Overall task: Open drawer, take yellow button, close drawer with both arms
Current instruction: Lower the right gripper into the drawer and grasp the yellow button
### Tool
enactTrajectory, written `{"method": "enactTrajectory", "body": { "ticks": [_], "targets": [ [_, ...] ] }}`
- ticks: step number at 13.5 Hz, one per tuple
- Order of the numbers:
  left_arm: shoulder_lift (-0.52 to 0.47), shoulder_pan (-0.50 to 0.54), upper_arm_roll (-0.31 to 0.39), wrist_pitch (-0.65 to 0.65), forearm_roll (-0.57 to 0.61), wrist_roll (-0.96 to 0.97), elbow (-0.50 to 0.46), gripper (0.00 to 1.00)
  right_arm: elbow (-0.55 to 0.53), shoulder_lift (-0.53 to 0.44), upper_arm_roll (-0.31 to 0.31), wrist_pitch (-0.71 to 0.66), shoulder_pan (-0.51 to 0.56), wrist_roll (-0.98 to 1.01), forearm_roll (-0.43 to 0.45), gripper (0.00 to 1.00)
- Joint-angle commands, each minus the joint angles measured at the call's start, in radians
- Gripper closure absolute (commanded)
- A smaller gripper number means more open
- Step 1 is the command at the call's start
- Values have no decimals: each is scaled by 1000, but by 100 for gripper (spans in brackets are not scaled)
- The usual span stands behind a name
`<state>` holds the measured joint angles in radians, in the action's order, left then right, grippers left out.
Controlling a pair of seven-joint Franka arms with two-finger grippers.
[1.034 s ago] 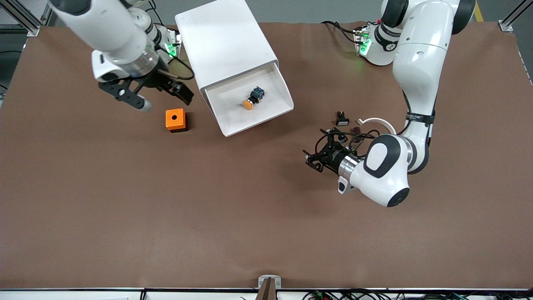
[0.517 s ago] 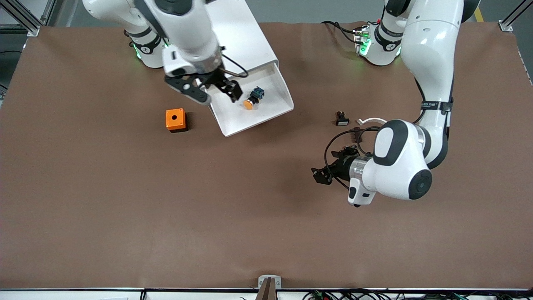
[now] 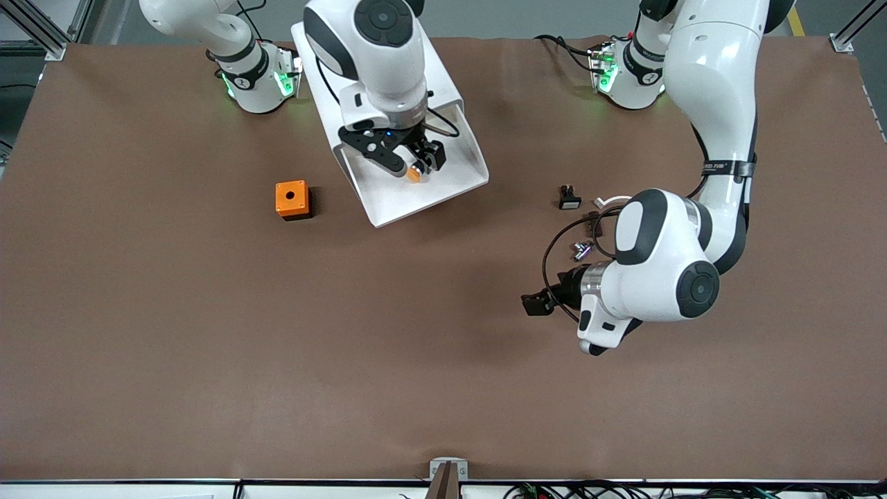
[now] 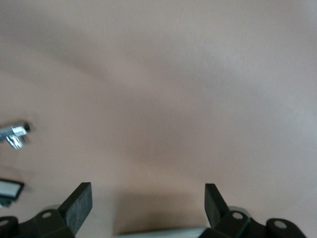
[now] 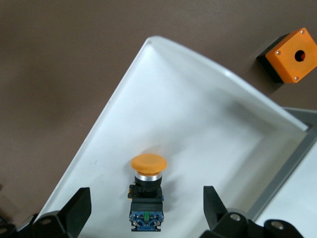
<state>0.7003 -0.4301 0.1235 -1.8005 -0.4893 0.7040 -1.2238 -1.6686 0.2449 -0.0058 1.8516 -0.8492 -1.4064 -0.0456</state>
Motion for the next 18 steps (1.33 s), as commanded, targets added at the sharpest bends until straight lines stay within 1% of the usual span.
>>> {"method": "enactTrajectory", "body": {
  "ticks": [1, 5, 9, 12, 14, 16, 18],
  "targets": [
    [-30, -10, -1, -42, 73, -15, -22, 0, 3, 48, -11, 41, -50, -58, 46, 0],
    [-30, -48, -1, -108, 152, -15, -22, 0, 3, 71, -11, 60, -67, -60, 58, 0],
    [-31, -59, 1, -111, 173, 0, -22, 0, 1, 73, -10, 55, -67, -59, 56, 0],
    [-64, -73, 1, -128, 182, 3, -23, 0, 3, 73, -10, 52, -77, -59, 56, 0],
    [-65, -88, 1, -131, 237, 3, -23, 0, 1, 73, -10, 47, -82, -59, 55, 0],
    [-74, -90, -4, -131, 253, -6, -23, 0, 1, 73, -10, 47, -87, -52, 55, 0],
    [-76, -108, -22, -126, 255, -4, -37, 0, -8, 73, -10, 47, -90, -46, 55, 14]
  ]
}}
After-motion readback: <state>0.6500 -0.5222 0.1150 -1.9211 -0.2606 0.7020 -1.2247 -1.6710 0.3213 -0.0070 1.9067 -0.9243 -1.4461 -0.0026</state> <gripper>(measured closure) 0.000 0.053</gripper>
